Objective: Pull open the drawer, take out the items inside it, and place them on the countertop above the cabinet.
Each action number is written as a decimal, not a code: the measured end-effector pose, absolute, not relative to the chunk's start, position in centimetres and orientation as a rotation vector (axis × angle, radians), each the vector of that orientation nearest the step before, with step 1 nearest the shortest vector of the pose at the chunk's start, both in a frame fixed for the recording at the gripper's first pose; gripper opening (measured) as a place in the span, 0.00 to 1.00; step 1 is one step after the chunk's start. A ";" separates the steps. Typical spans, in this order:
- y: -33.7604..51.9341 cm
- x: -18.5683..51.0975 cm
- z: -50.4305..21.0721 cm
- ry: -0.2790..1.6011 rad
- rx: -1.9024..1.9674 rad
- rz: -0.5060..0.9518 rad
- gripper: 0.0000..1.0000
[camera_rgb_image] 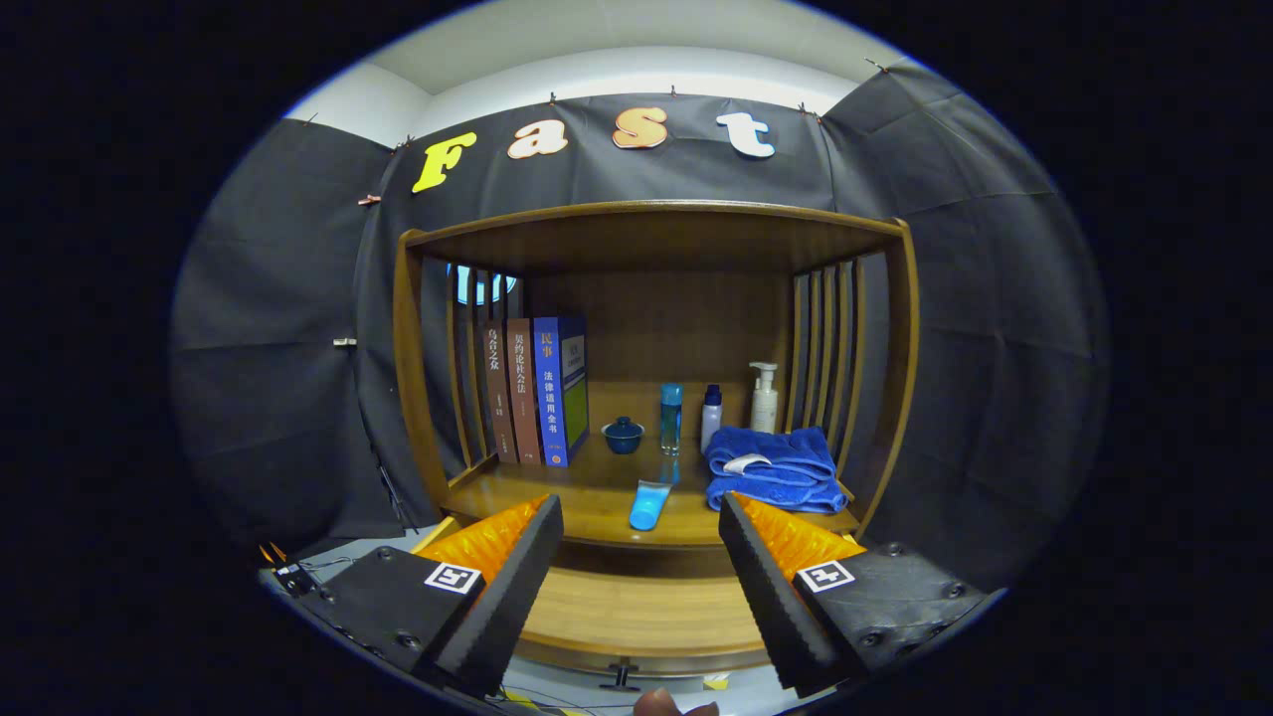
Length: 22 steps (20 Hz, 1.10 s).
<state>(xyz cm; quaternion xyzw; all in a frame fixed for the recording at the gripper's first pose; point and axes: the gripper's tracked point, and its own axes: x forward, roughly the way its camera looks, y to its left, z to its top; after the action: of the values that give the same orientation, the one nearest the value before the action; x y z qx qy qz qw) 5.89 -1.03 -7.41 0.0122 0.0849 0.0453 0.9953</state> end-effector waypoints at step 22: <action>0.3 -0.7 -30.7 0.306 0.020 0.029 1.00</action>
<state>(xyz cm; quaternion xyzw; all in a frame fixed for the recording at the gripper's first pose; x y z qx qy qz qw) -0.71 0.27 -30.70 0.0097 0.1526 0.0143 0.9881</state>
